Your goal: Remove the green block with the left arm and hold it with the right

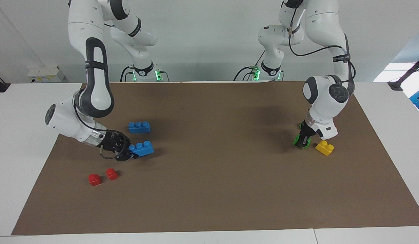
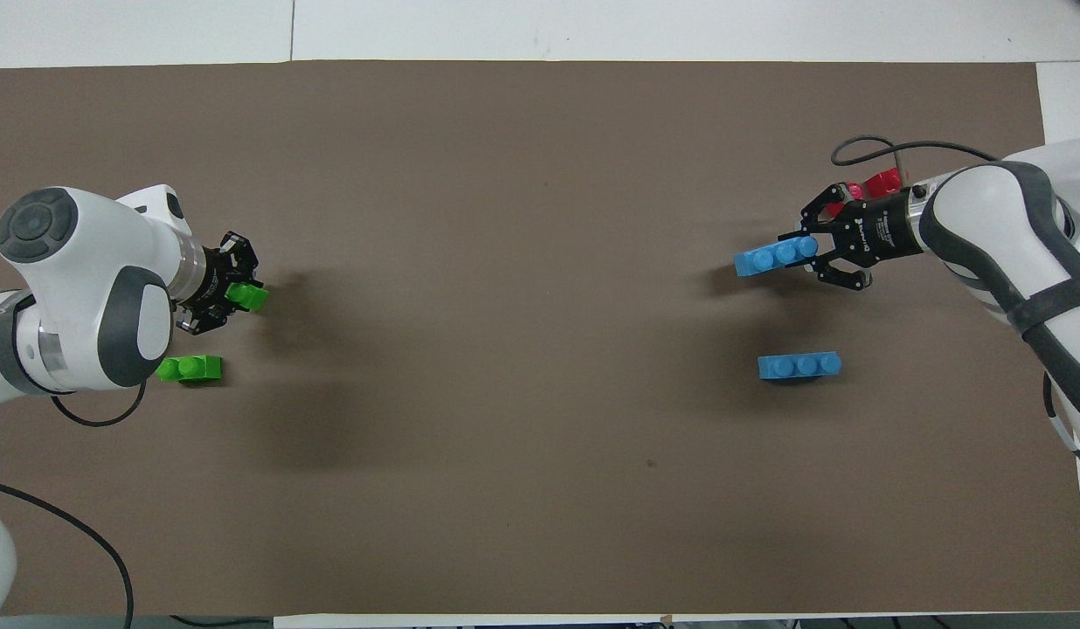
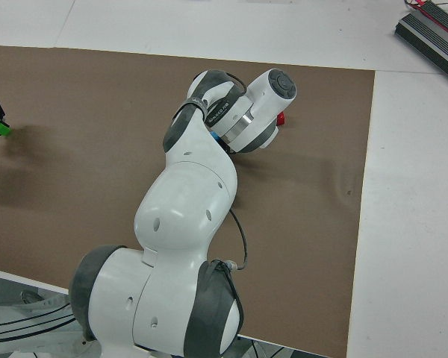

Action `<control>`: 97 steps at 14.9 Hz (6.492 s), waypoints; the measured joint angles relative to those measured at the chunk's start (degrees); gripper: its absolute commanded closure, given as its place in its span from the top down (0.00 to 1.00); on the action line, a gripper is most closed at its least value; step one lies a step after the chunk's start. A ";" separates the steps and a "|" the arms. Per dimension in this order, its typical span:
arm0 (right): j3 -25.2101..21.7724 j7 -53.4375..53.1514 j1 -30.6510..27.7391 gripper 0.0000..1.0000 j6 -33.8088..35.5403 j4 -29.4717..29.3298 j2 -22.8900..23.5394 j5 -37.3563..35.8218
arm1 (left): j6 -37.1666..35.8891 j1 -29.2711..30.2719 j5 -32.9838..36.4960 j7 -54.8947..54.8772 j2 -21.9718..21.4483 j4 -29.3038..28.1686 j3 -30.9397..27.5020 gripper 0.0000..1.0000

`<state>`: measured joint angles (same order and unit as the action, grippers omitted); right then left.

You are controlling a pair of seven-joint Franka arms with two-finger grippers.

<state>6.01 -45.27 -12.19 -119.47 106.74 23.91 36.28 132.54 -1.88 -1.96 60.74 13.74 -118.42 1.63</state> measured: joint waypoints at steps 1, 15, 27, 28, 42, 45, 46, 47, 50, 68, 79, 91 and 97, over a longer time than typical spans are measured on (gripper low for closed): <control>-0.03 0.18 -0.50 0.00 -0.50 0.73 0.46 0.00 | 0.46 0.15 0.00 -0.30 0.38 -0.08 -0.02 0.00; 0.17 -10.10 -3.04 0.00 -6.34 2.75 0.66 0.00 | 1.71 0.35 0.00 -4.93 0.50 -0.26 -0.03 1.00; 0.21 -14.31 -0.61 0.82 -7.44 3.01 0.64 0.00 | -25.93 0.88 0.01 -28.04 -7.46 17.77 -1.74 1.00; 0.21 -14.31 -0.27 0.83 -7.82 3.14 0.66 0.00 | -27.64 1.09 0.01 -31.46 -8.94 18.35 -1.99 1.00; 0.27 -18.15 1.07 0.88 -2.85 1.29 -5.98 -4.41 | -50.34 2.15 0.01 -46.27 -18.38 28.06 -1.55 1.00; 0.30 -18.22 1.10 0.90 -0.68 0.78 -9.24 -8.20 | -54.64 2.17 0.04 -50.29 -16.97 31.06 -1.51 1.00; 0.42 -18.23 1.12 0.90 0.27 0.20 -10.64 -10.88 | -54.67 2.17 0.10 -51.55 -16.66 31.22 -1.51 1.00; 0.60 -18.23 1.15 0.90 1.41 -0.59 -12.05 -13.48 | -54.66 2.18 0.15 -52.18 -16.44 31.24 -1.51 1.00; 1.06 -18.01 2.49 0.90 3.67 -3.17 -15.78 -20.12 | -54.51 2.19 0.16 -52.97 -16.28 31.24 -1.08 1.00; 1.00 16.80 5.69 1.00 12.82 -6.47 -25.90 -30.85 | -53.16 3.00 0.20 -54.02 -16.25 30.86 0.26 1.00; 0.93 45.83 5.05 1.00 24.98 -6.39 -34.38 -30.98 | -52.79 3.00 0.20 -54.06 -16.25 30.86 0.30 1.00; 0.87 45.90 4.37 1.00 24.98 -7.05 -31.15 -33.37 | -52.65 3.00 0.20 -54.48 -16.25 30.86 0.37 1.00; 0.88 45.90 4.42 1.00 24.98 -7.25 -30.80 -34.89 | -52.64 3.00 0.20 -54.77 -16.25 30.85 0.37 1.00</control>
<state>6.89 0.63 -7.76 -94.49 99.48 -6.89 1.39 79.90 1.12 -1.76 5.96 -2.50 -87.57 2.00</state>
